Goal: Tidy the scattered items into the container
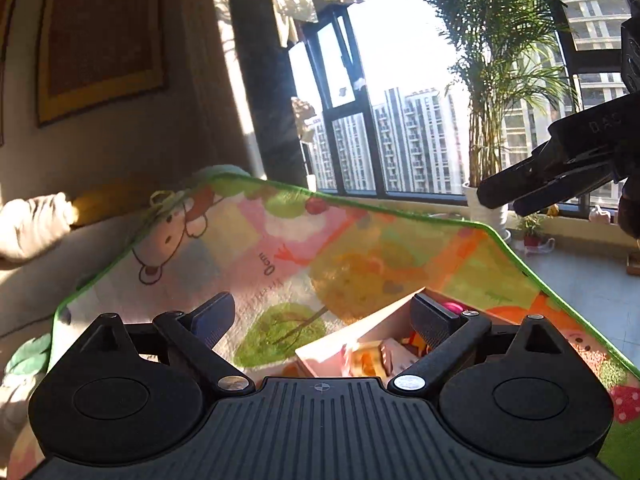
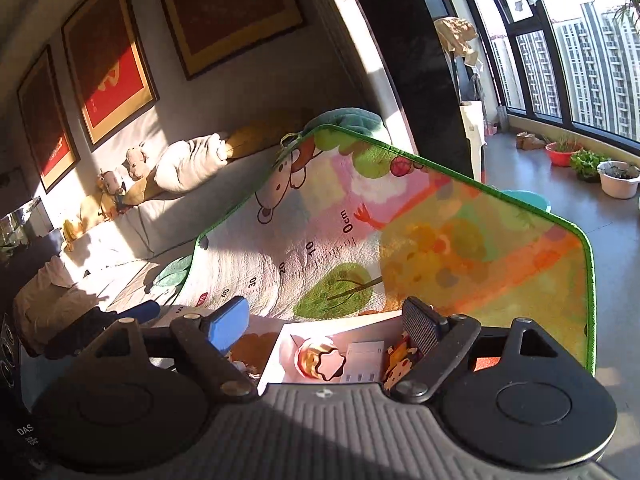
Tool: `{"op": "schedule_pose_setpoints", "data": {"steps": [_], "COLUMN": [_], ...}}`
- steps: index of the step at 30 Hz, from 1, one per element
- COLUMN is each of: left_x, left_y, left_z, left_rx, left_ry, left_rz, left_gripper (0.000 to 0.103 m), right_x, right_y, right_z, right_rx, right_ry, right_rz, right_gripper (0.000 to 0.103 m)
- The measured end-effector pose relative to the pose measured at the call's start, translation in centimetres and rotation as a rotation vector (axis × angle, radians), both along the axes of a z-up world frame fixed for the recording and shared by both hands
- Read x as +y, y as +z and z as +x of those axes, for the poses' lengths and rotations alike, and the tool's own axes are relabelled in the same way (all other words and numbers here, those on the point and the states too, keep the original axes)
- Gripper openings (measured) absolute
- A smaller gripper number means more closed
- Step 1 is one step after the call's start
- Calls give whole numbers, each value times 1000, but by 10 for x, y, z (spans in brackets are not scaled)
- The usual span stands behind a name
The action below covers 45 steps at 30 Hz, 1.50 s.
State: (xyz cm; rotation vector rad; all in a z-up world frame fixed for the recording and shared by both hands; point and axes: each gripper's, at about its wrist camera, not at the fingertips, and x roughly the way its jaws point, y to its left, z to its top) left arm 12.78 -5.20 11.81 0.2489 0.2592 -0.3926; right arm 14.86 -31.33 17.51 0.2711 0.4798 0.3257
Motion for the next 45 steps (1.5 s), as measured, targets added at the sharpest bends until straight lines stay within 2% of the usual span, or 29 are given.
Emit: {"op": "schedule_pose_setpoints", "data": {"steps": [5,9,12,17,19,22,24,26,28,31,32,33,34,38,41,45], "left_x": [55,81,98,116,118,119,118,117,117,120,120,119,119,114,108,99], "left_y": [-49,-77,-91,-107,-109,-107,-107,-106,-105,-106,-106,-106,-105,-103,-102,-101], "left_z": [-17,-31,-42,-56,-57,-59,-60,-61,-61,-58,-58,-58,-59,-66,-73,-82], "left_rx": [194,244,287,321,324,305,294,288,289,306,307,304,300,304,300,303], "left_ry": [78,141,166,168,170,161,157,150,147,146,145,145,144,116,76,45], "left_rz": [13,19,-20,-102,-116,-144,-142,-141,-149,-167,-167,-166,-164,-141,-113,-86], "left_gripper": [100,101,101,102,102,102,102,102,103,103,103,103,103,103,103,103], "right_x": [21,65,111,198,226,263,278,283,280,280,282,283,283,266,248,224], "right_y": [-12,-18,-25,-52,-67,-91,-104,-115,-124,-133,-133,-132,-130,-111,-98,-93], "right_z": [1,13,28,70,84,105,116,127,131,125,121,117,112,92,70,40], "right_rx": [33,72,114,257,301,336,355,405,446,442,427,414,403,395,383,411], "right_ry": [48,112,170,329,341,346,330,320,325,375,385,392,403,436,459,502], "right_rz": [-24,-86,-149,-268,-328,-462,-574,-634,-639,-658,-663,-670,-673,-573,-512,-427], "right_gripper": [85,86,86,86,86,78,60,52,52,52,47,36,32,7,6,6]}}
